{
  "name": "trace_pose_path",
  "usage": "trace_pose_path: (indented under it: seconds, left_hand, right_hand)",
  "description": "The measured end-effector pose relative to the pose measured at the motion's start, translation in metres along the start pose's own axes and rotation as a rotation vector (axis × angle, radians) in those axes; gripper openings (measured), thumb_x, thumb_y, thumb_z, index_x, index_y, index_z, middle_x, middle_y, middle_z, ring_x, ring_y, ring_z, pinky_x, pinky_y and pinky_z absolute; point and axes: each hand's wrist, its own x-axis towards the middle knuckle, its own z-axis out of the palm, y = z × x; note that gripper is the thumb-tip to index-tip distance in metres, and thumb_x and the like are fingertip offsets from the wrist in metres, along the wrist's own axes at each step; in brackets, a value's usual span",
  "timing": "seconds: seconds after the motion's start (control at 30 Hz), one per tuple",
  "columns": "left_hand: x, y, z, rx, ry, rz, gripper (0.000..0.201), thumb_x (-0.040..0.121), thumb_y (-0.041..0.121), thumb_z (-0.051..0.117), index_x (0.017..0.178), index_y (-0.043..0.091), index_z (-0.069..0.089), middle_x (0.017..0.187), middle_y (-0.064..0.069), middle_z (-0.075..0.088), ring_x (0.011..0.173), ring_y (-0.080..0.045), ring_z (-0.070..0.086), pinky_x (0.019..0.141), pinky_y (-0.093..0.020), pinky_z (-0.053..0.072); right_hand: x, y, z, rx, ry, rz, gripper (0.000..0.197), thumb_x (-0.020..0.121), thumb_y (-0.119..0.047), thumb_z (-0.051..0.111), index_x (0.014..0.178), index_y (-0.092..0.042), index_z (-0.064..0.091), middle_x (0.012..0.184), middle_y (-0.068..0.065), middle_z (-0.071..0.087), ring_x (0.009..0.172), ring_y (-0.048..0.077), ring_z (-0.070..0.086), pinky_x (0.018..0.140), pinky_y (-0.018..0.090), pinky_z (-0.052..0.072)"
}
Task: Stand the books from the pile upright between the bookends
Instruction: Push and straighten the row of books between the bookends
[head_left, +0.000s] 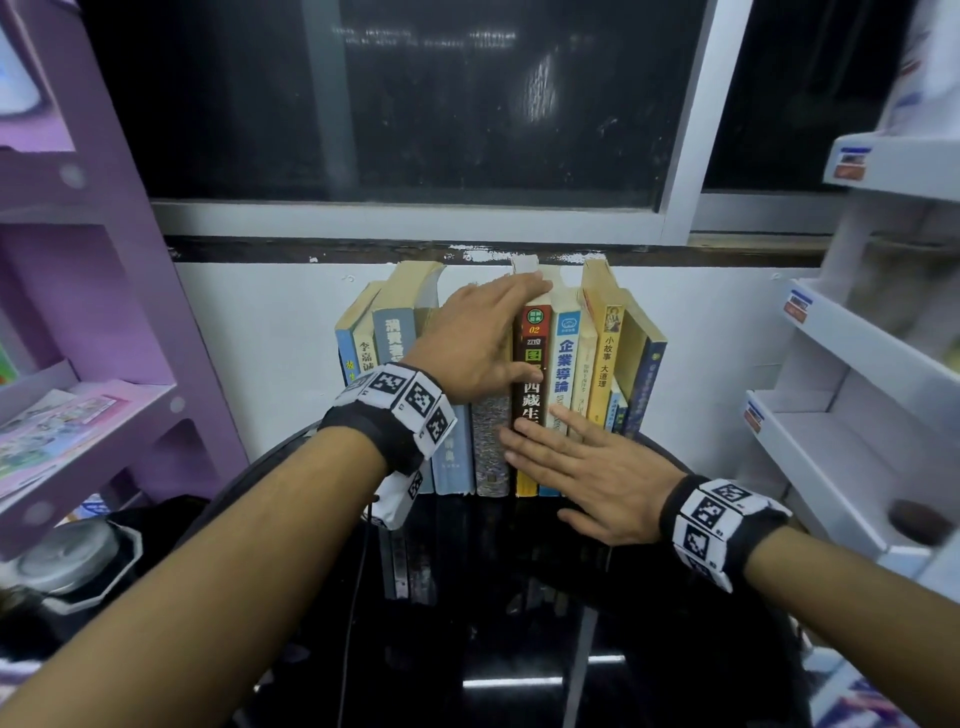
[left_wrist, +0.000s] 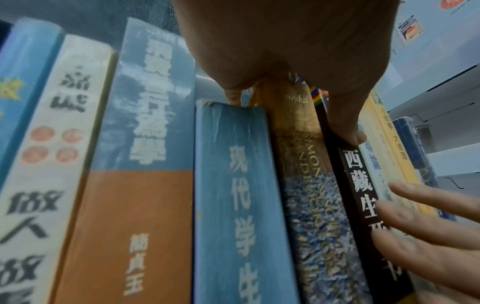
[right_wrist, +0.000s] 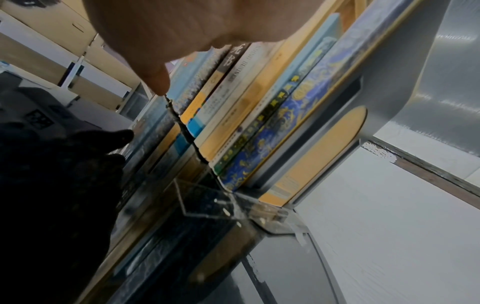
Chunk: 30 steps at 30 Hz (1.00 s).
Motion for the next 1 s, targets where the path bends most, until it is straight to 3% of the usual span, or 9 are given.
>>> trace_pose_path:
  seconds: [0.1,0.2,0.4,0.6,1.0]
  left_hand:
    - [0.004,0.008,-0.006,0.040,-0.003,-0.008,0.091,0.075,0.052,0.073,0.148,0.027,0.025,0.154,0.002,0.032,0.142,-0.018,0.027,0.119,-0.045,0.019]
    - [0.012,0.017,-0.008,-0.008,0.009,0.009,0.094,0.073,0.055,0.073,0.148,0.030,0.023,0.154,0.003,0.031,0.142,-0.018,0.027,0.117,-0.045,0.024]
    - [0.021,0.030,0.001,0.013,-0.054,0.057,0.090,0.077,0.054,0.070,0.150,0.035,0.021,0.159,0.007,0.021,0.147,-0.016,0.015,0.117,-0.042,0.017]
    - [0.023,0.018,0.004,0.090,-0.079,0.114,0.097,0.072,0.032,0.081,0.150,0.033,0.024,0.157,0.002,0.026,0.143,-0.021,0.021,0.116,-0.044,0.026]
    - [0.026,0.007,0.009,0.095,-0.054,0.152,0.101,0.069,0.030,0.084,0.151,0.029,0.025,0.156,0.000,0.029,0.142,-0.021,0.025,0.115,-0.044,0.029]
  right_hand:
    - [-0.014,0.000,-0.002,0.018,-0.019,0.010,0.085,0.087,-0.047,0.050,0.154,-0.008,0.016,0.162,0.012,0.004,0.150,0.024,-0.002,0.120,0.050,-0.002]
    - [-0.024,0.004,-0.002,0.024,-0.040,0.018,0.085,0.087,-0.046,0.051,0.154,-0.008,0.016,0.162,0.012,0.006,0.150,0.025,0.001,0.119,0.051,0.001]
    - [-0.023,0.010,0.003,0.012,-0.023,0.007,0.081,0.089,-0.047,0.049,0.154,-0.009,0.019,0.162,0.011,0.008,0.150,0.024,0.003,0.119,0.050,0.003]
    - [-0.019,0.018,0.016,0.014,-0.016,-0.007,0.079,0.092,-0.051,0.044,0.154,-0.009,0.017,0.163,0.009,0.006,0.150,0.024,0.002,0.120,0.049,0.000]
    - [-0.013,0.025,0.031,0.001,0.024,-0.049,0.081,0.091,-0.054,0.043,0.154,-0.009,0.018,0.163,0.009,0.004,0.150,0.023,-0.002,0.120,0.049,-0.004]
